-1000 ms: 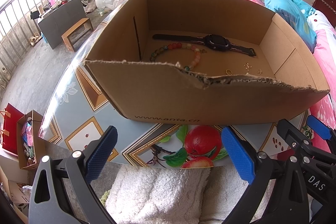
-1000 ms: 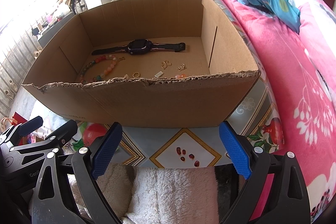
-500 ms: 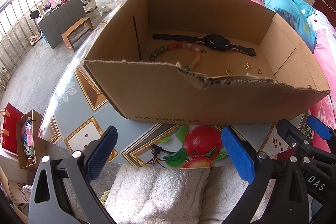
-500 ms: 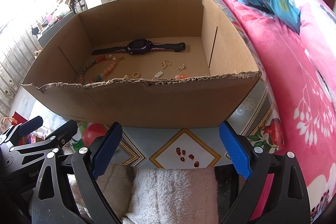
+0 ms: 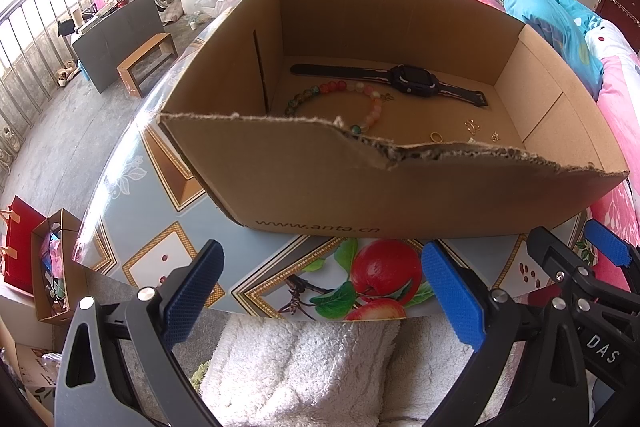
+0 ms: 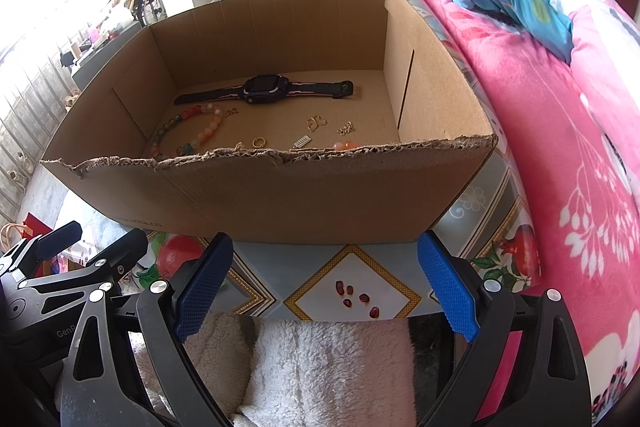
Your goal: Organize jewelry
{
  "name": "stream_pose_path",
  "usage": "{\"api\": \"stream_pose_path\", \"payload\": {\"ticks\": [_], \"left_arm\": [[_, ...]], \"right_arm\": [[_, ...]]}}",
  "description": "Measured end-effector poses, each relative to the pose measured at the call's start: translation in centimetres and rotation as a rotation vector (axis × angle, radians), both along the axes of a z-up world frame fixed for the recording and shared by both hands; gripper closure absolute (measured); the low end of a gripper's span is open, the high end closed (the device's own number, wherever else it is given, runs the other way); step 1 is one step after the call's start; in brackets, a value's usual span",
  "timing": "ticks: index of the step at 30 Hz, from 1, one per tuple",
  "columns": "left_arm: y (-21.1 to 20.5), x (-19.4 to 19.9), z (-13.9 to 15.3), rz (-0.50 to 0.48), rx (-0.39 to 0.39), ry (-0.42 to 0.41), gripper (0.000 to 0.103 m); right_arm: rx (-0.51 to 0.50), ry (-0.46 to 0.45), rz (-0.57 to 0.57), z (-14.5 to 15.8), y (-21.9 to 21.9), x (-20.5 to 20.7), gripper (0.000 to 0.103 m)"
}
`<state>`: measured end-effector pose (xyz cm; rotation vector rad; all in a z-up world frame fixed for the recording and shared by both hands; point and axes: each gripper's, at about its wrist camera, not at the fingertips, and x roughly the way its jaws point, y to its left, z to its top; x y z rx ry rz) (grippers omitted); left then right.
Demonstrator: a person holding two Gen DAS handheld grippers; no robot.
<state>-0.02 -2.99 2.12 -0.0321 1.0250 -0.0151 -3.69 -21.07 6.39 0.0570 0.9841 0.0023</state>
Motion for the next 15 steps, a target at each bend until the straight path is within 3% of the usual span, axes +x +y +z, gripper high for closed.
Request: {"api": "stream_pose_path", "payload": {"ticks": [15], "left_arm": [[0.01,-0.13,0.02,0.000,0.000,0.001,0.006]], "right_arm": [[-0.001,-0.001,0.000,0.01,0.01,0.02,0.014]]}}
